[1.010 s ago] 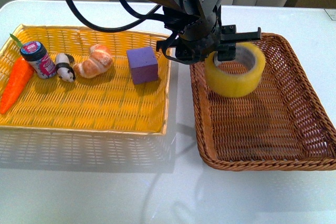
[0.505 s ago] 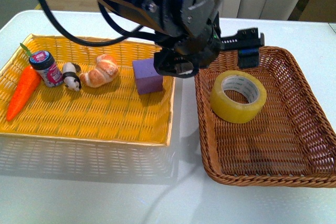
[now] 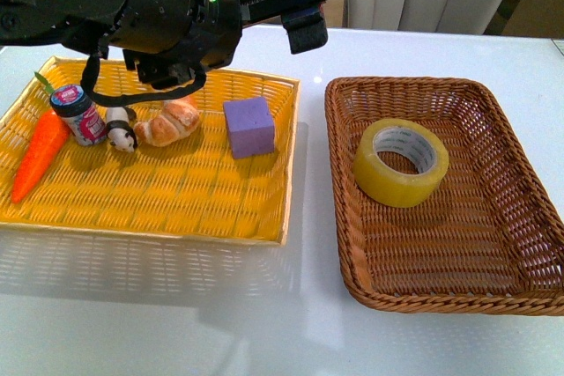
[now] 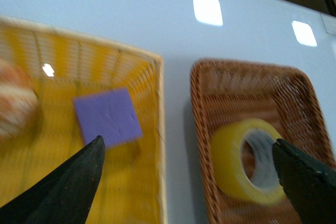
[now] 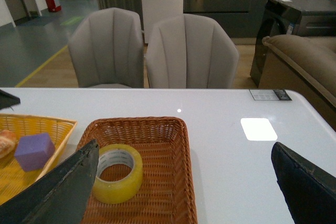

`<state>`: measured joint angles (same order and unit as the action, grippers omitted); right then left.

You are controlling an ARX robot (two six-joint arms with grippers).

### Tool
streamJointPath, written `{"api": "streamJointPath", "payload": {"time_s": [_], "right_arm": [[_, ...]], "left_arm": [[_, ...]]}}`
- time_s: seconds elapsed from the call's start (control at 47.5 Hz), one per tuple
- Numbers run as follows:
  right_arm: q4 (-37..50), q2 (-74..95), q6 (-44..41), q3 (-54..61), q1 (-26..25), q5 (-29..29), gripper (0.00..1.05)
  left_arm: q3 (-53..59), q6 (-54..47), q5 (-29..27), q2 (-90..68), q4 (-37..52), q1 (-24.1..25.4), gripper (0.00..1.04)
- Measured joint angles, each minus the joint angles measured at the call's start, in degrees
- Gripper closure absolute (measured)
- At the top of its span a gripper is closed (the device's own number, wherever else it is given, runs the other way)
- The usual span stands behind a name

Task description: Move tape to another basket

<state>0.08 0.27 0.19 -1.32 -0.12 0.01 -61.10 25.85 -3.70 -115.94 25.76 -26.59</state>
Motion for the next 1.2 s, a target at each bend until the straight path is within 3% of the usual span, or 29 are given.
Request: {"api": "streamJointPath", "payload": {"time_s": [0.063, 0.126, 0.168, 0.189, 0.295, 0.358, 0.526, 0.778, 1.199], "right_arm": [[0.0, 0.0, 0.0, 0.0, 0.0, -0.04, 0.09], [0.0, 0.0, 0.02, 0.0, 0.02, 0.02, 0.09], [0.0, 0.02, 0.0, 0.0, 0.02, 0.02, 0.09], [0.0, 0.02, 0.0, 0.0, 0.02, 0.02, 0.09], [0.0, 0.0, 0.0, 0.0, 0.02, 0.0, 0.09], [0.0, 0.0, 0.0, 0.0, 0.02, 0.0, 0.09], [0.0, 0.0, 0.0, 0.0, 0.02, 0.02, 0.09], [0.0, 0.0, 0.0, 0.0, 0.02, -0.02, 0.09], [0.0, 0.0, 0.0, 0.0, 0.02, 0.0, 0.09]], "left_arm": [[4.61, -6.12, -10.14, -0.39, 14.84, -0.24, 0.22], [10.62, -13.05, -16.74, 0.22, 27.61, 0.22, 0.31], [14.16, -16.09, -18.08, 1.2, 33.53, 1.01, 0.36], [17.62, -18.05, -18.1, 2.75, 38.32, 2.1, 0.41], [25.11, -21.92, -17.05, 8.41, 45.42, 5.22, 0.56], [28.89, -23.02, -15.82, 12.2, 46.75, 7.04, 0.65], [42.12, -24.65, -10.21, 23.47, 47.06, 12.07, 1.03], [50.86, -25.18, -5.25, 41.66, 37.86, 17.55, 1.03], [57.48, -25.22, -1.09, 58.62, 27.08, 21.57, 1.03]]}}
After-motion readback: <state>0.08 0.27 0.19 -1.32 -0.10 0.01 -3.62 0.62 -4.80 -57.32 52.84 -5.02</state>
